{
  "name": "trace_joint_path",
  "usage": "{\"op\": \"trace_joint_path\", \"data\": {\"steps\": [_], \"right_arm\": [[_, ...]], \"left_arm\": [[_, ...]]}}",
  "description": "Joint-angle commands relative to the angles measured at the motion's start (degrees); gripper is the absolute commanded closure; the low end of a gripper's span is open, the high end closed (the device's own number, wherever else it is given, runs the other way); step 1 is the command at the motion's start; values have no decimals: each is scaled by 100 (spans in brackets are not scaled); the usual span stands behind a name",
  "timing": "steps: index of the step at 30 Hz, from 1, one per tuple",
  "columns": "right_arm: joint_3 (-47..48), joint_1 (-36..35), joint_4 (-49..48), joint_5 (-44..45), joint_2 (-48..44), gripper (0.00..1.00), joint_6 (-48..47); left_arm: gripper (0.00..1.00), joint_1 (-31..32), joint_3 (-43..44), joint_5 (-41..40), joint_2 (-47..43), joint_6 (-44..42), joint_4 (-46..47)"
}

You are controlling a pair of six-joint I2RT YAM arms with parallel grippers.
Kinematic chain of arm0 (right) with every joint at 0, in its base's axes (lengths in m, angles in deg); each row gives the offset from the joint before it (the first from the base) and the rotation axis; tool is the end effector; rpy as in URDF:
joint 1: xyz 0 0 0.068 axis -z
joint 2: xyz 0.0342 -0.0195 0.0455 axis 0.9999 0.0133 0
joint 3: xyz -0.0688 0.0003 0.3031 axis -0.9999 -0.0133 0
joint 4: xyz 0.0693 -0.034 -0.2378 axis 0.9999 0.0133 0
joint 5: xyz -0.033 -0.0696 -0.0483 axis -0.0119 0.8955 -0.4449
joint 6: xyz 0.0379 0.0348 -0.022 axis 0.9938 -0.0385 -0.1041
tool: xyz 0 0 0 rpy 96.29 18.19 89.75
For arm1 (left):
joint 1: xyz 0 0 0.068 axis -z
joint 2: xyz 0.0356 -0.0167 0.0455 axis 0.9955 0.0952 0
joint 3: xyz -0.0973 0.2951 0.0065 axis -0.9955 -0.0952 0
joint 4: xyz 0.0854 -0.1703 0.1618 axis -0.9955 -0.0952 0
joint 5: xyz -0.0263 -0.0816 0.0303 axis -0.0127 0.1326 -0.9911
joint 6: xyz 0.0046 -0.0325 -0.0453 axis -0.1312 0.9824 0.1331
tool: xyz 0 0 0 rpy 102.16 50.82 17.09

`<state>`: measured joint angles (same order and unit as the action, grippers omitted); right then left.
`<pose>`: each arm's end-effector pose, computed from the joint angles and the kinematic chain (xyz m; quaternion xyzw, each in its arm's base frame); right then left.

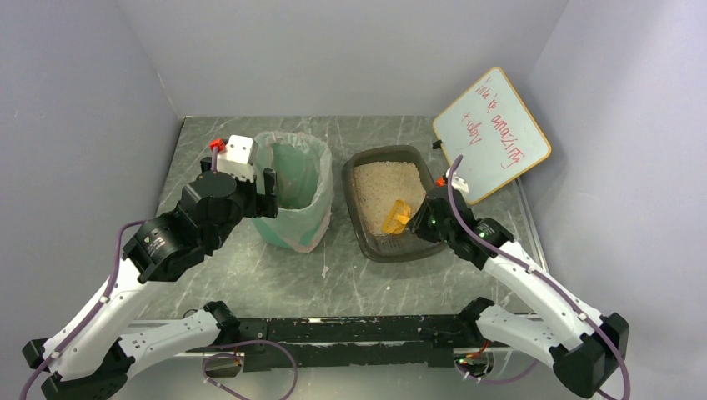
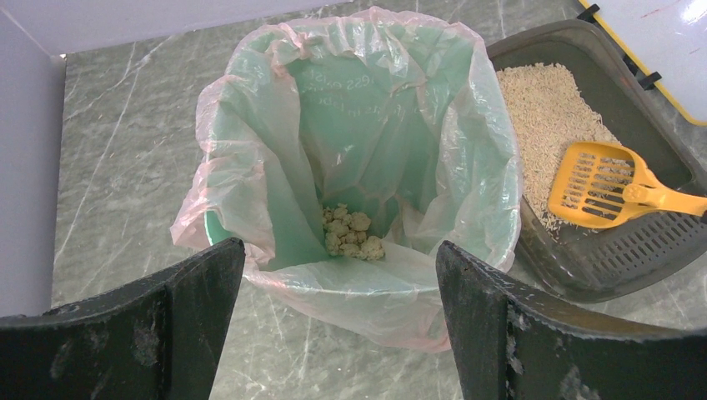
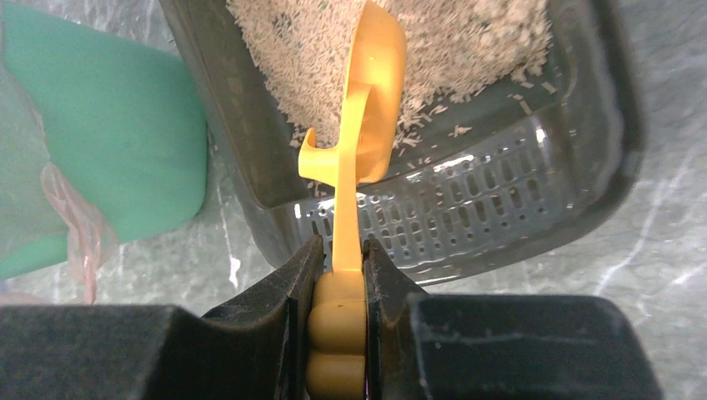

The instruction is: Clean the litter box

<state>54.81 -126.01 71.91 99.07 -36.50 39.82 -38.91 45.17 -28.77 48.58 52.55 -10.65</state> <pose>0.1306 0.0847 0.3192 0.1431 0.9027 0.1671 0.3697 0.0916 -0.0654 0.4564 0.0715 0.8085 -0.0792 0.5788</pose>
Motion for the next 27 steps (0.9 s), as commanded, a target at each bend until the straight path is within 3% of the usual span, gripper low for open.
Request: {"op": "trace_joint_path", "data": {"steps": [1, 12, 27], "right_arm": [[-321, 344, -686, -1116, 211, 100, 324], [-892, 521, -2007, -1504, 863, 100, 1349], [-1533, 498, -3666, -226, 1997, 100, 3328]], "left_arm": [[10, 24, 45, -61, -37, -8, 152], [10, 24, 133, -111, 21, -34, 109], [11, 25, 358, -84, 51, 20, -127]]}}
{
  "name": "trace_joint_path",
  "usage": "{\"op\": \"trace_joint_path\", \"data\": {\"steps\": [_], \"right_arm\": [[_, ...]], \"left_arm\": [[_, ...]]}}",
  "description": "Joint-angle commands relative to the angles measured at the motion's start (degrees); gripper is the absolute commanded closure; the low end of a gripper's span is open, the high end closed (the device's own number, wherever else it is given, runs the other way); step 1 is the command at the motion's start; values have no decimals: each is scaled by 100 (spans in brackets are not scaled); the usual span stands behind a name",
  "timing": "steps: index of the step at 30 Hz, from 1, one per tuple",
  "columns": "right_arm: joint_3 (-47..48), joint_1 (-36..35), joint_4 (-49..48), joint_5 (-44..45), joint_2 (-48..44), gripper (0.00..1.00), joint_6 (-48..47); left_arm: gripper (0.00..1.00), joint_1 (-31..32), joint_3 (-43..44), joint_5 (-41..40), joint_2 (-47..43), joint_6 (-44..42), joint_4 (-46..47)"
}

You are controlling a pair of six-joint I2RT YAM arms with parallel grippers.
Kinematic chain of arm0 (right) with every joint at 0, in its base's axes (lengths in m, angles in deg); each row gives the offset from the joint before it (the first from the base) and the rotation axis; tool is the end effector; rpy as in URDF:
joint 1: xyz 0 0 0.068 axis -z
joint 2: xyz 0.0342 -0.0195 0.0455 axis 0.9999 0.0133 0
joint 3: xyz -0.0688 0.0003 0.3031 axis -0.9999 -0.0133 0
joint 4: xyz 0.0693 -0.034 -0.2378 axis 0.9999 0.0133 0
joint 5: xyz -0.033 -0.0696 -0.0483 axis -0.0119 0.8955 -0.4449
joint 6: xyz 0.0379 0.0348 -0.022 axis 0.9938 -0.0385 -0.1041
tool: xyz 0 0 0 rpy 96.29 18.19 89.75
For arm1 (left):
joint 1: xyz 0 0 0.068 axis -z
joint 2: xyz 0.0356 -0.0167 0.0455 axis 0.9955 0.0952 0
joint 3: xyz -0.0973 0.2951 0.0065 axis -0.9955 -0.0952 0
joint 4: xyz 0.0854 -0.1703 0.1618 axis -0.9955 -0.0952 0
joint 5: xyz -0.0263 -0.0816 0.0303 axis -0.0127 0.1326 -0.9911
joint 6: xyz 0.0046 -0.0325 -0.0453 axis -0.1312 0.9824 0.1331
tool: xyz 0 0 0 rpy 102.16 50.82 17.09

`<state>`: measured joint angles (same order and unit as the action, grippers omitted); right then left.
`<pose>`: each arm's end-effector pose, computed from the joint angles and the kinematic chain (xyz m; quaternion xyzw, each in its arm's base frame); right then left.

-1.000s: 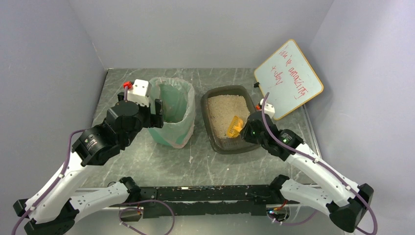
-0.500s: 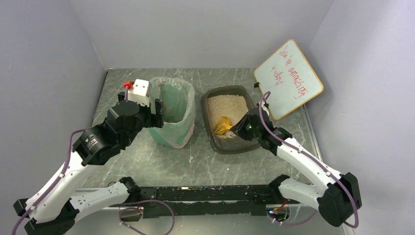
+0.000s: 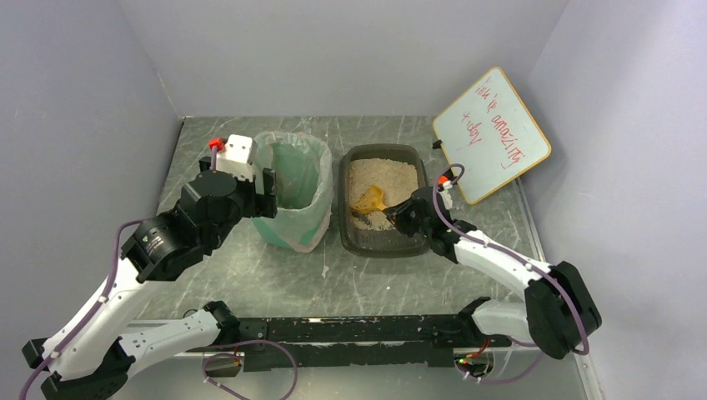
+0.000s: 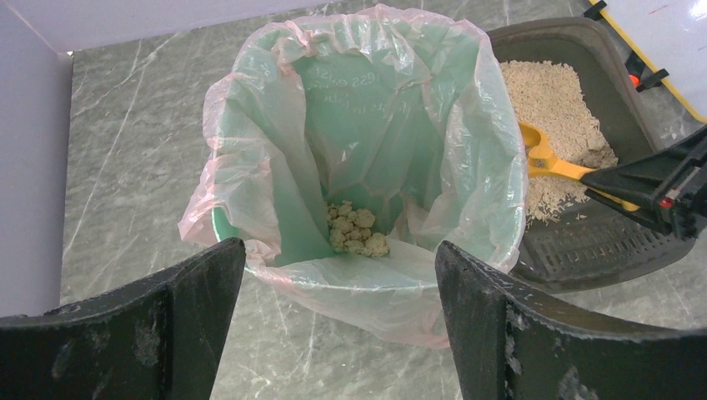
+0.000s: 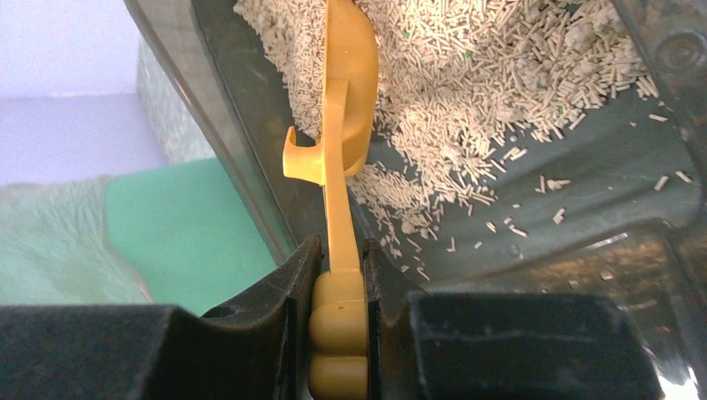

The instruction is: Clean the litter box

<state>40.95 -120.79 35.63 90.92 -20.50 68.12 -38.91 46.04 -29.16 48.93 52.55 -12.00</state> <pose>0.1960 0.1145 0.2452 0.3687 0.8170 0.3203 0.3064 0.0913 -0.0648 0.4579 0.0721 0.8116 -0.0727 0.5752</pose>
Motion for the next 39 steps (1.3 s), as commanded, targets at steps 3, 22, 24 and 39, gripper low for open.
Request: {"op": "trace_joint_path", "data": {"steps": [3, 22, 24, 39], "right_arm": [[-108, -35, -200, 837, 577, 100, 643], [132, -89, -1694, 1993, 2098, 100, 1685], [79, -97, -1836, 2112, 2120, 100, 1699], [-1382, -154, -6076, 2391, 2637, 100, 283]], "left_arm": [[11, 25, 274, -53, 5, 39, -27], [15, 23, 350, 283, -1, 130, -249], [15, 21, 365, 277, -12, 132, -307], [16, 22, 377, 325, -97, 171, -393]]}}
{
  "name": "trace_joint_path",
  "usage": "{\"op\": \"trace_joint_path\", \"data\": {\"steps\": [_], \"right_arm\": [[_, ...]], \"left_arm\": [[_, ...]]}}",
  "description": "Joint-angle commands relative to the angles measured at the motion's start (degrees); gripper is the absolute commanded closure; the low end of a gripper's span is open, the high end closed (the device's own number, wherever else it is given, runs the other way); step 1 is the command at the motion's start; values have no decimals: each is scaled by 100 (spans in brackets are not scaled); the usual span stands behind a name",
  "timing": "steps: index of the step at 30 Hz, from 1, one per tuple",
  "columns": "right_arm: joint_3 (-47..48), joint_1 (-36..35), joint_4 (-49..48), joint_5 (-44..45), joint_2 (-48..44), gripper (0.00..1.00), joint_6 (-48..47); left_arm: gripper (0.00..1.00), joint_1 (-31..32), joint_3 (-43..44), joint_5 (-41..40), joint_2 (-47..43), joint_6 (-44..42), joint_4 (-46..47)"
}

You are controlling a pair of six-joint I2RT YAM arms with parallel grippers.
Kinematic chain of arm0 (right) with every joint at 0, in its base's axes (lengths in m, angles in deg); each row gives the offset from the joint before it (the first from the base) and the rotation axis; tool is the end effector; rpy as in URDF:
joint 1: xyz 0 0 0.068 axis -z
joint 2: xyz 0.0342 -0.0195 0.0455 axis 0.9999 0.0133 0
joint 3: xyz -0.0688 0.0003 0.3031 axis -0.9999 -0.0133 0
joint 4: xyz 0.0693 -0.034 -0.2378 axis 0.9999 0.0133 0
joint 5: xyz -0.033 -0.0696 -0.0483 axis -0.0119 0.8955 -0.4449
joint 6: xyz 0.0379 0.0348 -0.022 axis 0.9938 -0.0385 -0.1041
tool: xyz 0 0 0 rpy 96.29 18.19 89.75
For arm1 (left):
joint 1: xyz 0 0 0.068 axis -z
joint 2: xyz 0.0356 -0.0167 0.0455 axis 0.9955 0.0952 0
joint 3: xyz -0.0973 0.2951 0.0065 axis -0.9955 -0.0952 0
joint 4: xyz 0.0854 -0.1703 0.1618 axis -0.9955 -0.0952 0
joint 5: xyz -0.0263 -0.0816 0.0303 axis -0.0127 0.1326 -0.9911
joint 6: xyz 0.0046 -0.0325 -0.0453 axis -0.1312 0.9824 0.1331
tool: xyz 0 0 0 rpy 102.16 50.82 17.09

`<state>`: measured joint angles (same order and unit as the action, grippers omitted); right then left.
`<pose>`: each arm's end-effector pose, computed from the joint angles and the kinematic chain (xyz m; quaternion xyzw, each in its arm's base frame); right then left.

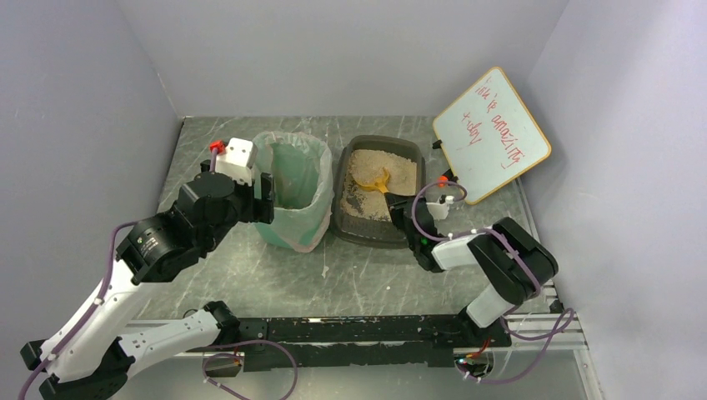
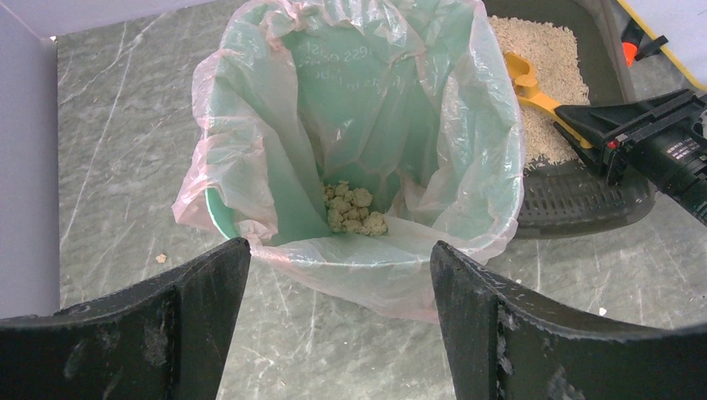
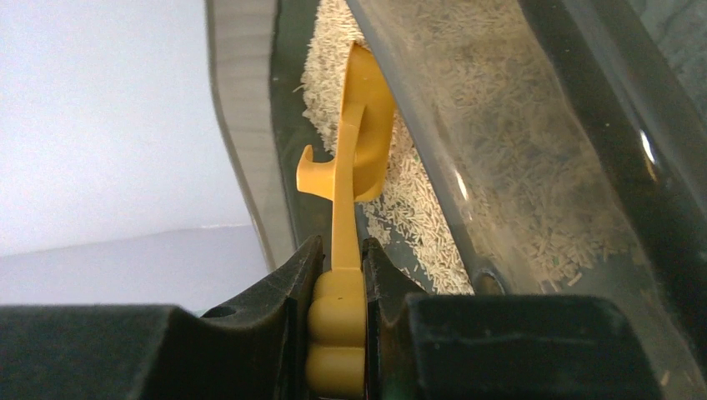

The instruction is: Clean the litter box

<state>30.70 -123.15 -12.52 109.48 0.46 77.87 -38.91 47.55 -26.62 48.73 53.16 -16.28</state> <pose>0.2357 0.1381 0.1901 0.4684 0.6635 0.3860 0.4376 0.0857 -0.0611 0.4579 0.0882 0.8236 -0.0810 0.5544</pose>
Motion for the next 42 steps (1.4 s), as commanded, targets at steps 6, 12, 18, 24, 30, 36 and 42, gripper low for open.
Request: {"op": "trace_joint_path", "data": {"steps": [6, 12, 18, 24, 30, 36, 42], "right_arm": [[-23, 55, -1865, 285, 1186, 100, -1009], [480, -52, -936, 742, 1020, 100, -1304], [241, -42, -1249, 646, 717, 100, -1587], [-129, -28, -1548, 310, 147, 100, -1756], [-479, -33, -1608, 118, -451, 100, -1741], [-981, 25, -1791, -33, -1071, 100, -1655], [-1283, 315, -1775, -690, -1675, 100, -1617]], "left_arm": [[17, 24, 288, 107, -124, 170, -60], [17, 20, 352, 36, -174, 189, -195], [17, 23, 329, 36, -202, 200, -182], [17, 25, 273, 90, -224, 206, -87], [17, 25, 281, 115, -261, 222, -74], [17, 21, 264, 129, -259, 190, -40], [17, 24, 299, 151, -214, 163, 22]]}}
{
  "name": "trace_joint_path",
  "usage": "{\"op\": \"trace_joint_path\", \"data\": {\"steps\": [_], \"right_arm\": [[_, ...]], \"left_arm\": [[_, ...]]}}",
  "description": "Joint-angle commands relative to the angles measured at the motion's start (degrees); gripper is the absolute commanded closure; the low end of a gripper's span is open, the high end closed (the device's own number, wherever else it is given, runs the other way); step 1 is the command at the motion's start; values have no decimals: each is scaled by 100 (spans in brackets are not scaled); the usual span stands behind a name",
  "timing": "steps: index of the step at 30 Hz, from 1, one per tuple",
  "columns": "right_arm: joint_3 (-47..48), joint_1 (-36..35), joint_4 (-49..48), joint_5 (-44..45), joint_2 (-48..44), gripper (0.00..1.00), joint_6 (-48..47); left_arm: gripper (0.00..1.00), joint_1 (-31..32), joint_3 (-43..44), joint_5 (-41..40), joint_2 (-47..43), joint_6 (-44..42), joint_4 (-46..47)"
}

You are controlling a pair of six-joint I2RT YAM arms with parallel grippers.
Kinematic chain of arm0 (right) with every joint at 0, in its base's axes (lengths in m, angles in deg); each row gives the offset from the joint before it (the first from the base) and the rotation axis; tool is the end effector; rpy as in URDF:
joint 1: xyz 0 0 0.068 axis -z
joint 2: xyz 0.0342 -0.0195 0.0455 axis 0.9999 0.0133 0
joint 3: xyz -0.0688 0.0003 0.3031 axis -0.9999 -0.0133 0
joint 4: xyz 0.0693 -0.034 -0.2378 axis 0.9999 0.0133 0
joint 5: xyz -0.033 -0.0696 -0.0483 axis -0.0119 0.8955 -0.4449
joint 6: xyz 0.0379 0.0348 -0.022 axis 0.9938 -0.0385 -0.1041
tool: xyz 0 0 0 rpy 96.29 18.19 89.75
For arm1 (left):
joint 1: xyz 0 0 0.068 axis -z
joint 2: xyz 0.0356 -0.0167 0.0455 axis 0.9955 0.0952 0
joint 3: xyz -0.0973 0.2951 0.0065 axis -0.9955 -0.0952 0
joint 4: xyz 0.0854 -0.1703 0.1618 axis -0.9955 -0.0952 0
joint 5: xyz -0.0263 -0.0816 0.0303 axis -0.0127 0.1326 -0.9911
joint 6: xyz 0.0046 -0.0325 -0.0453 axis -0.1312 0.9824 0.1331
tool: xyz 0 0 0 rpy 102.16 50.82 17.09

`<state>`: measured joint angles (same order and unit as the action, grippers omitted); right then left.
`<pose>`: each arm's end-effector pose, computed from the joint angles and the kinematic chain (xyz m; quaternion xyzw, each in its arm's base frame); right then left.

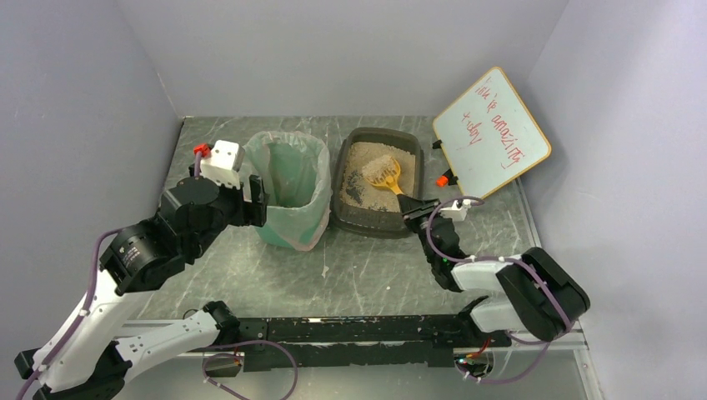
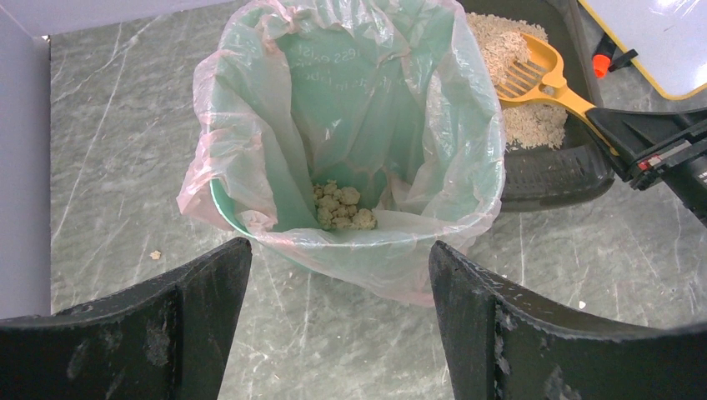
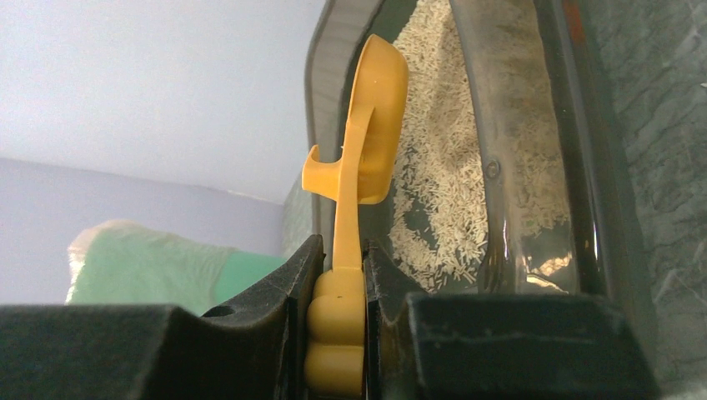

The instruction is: Clean the litter box

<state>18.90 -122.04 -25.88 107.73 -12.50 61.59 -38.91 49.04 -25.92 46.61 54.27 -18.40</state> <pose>0.1896 0.1034 0.2123 0.3651 0.6455 0.4108 0.5303 0.0732 -0.0489 0.4641 0.0793 0.8189 -0.0979 0.5600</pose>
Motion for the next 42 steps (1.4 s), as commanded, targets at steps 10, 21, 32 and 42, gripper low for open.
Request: {"op": "trace_joint_path", "data": {"steps": [10, 21, 32, 42], "right_arm": [[-862, 1392, -746, -2122, -1071, 100, 561], [-957, 2472, -1148, -3795, -882, 100, 971], [-721, 2668, -1506, -4567, -520, 100, 1045], [-665, 2884, -2051, -4783, -72, 100, 1432]], "left_arm": [[16, 25, 106, 142, 5, 78, 244], [17, 25, 53, 230, 71, 134, 315], [17, 23, 4, 195, 90, 117, 389], [17, 25, -23, 238, 119, 104, 461]]}}
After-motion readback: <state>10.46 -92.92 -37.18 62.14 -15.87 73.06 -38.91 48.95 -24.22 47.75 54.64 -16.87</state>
